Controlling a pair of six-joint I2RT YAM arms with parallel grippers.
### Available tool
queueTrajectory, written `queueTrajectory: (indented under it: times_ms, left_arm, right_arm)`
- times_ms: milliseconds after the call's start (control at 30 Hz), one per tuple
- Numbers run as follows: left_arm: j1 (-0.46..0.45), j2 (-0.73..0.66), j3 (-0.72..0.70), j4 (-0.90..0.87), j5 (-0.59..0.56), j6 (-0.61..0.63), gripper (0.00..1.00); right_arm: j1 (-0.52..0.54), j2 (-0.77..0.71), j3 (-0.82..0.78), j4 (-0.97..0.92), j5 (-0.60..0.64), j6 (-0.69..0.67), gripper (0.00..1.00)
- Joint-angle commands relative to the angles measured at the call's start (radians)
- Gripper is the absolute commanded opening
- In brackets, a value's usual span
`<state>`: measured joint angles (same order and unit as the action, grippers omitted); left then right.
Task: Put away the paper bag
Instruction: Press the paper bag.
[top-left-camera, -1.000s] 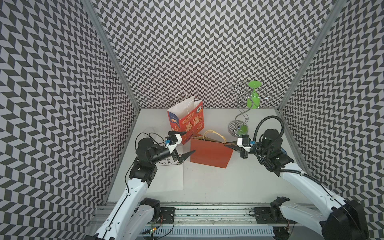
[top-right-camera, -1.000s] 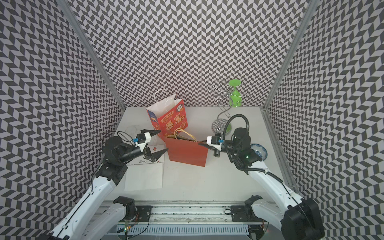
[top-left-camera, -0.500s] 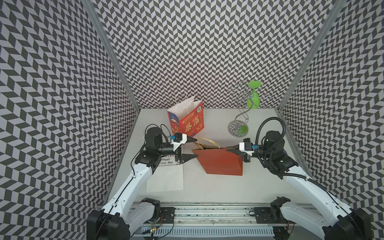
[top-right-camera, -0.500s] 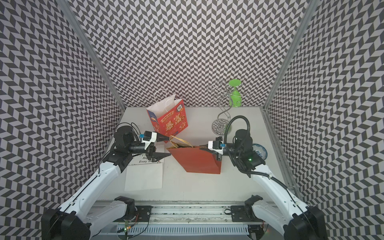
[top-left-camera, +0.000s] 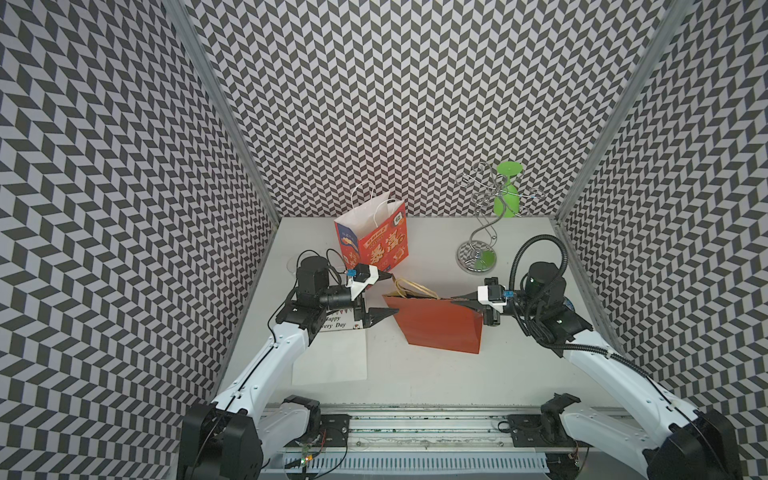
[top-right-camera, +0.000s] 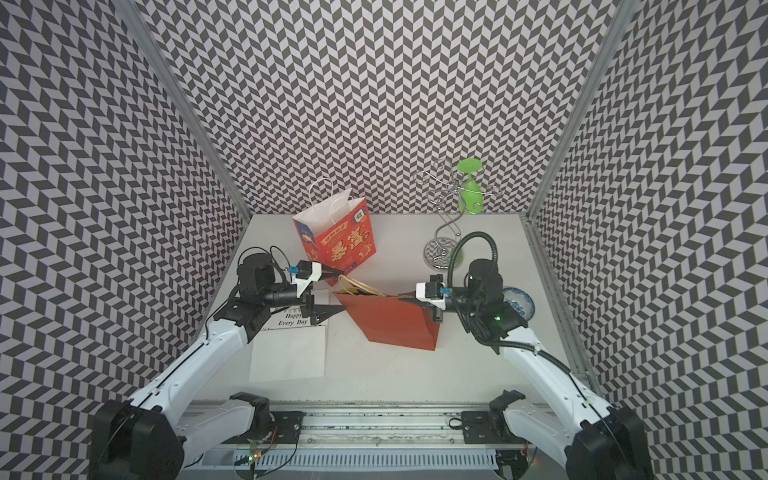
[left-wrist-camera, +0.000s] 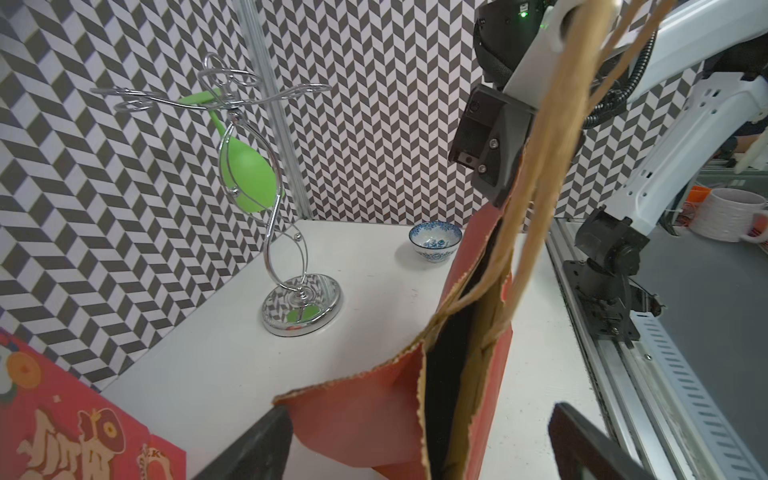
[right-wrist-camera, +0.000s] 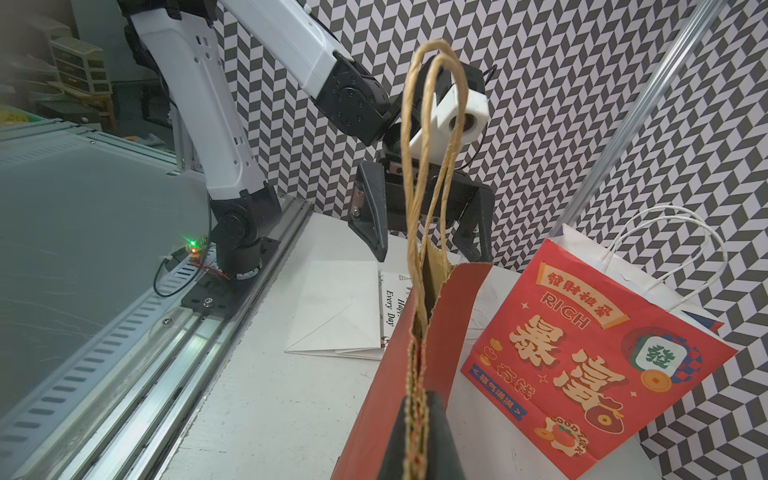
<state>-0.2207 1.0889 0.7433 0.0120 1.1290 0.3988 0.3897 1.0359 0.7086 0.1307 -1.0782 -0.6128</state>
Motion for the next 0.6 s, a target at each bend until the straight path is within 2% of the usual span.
queueTrajectory:
  times_ms: [0,100,133,233,267,333,567]
  left_arm:
    - [0.006,-0.069,0.01,0.064,0.021,-0.041,0.98]
    - [0.006,-0.122,0.013,0.052,0.009,-0.052,1.0]
    - [0.006,-0.132,0.009,0.035,-0.035,-0.042,1.0]
    - [0.006,-0.113,0.018,-0.097,-0.11,0.059,1.0]
    - [0.006,-0.09,0.039,-0.174,-0.105,0.114,1.0]
    - [0.006,-0.052,0.062,-0.242,-0.056,0.146,1.0]
    - [0.006,-0.005,0.011,-0.062,0.076,0.085,1.0]
  right_arm:
    - [0.0,-0.035,0.004,-0.02,-0.003,-0.043,0.0]
    - [0.001,-0.045,0.017,-0.057,0.005,-0.067,0.0]
    - [0.001,-0.046,0.021,-0.064,0.002,-0.07,0.0]
    - [0.001,-0.056,0.035,-0.097,-0.04,-0.094,0.0]
    - [0.001,-0.061,0.035,-0.092,-0.051,-0.09,0.0]
    - [0.001,-0.07,0.035,-0.084,-0.068,-0.085,0.0]
    - [0.001,-0.08,0.037,-0.063,-0.127,-0.067,0.0]
